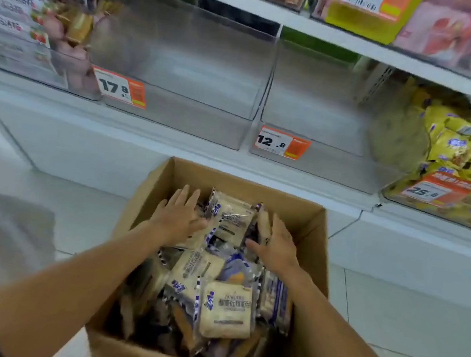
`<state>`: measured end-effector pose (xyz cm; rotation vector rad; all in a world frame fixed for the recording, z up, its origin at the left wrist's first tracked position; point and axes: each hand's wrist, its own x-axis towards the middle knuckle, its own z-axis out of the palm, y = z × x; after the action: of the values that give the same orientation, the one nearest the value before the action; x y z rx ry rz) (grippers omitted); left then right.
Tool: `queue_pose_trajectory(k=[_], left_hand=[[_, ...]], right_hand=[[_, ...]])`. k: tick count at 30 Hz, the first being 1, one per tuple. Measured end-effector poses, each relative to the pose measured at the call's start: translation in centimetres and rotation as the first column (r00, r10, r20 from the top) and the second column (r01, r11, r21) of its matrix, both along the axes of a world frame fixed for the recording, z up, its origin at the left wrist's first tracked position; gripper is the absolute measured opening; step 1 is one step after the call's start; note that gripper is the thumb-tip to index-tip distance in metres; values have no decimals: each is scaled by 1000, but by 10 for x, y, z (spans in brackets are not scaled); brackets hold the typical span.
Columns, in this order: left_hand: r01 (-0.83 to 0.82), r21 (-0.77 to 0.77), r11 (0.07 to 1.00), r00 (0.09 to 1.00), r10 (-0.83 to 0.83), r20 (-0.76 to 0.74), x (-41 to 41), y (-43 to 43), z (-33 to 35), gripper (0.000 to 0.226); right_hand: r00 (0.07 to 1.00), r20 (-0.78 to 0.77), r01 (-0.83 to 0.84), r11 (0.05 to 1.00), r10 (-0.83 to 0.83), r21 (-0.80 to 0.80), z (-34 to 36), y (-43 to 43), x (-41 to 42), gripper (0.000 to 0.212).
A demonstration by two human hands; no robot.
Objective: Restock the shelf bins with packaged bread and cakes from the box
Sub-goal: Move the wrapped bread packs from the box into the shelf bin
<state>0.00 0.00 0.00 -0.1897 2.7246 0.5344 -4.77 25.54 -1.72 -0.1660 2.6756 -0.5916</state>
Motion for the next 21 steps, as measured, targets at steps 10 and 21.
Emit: queue_pose_trajectory(k=[10,21], left_hand=[[-132,528,839,978,197,-69,-20,22,26,80],[-427,769,476,882,408,237,-19,27,54,65]], right_hand=[[924,168,372,708,-344,-600,38,23,-9,20],[949,240,317,627,-206,-711,102,-11,3,17]])
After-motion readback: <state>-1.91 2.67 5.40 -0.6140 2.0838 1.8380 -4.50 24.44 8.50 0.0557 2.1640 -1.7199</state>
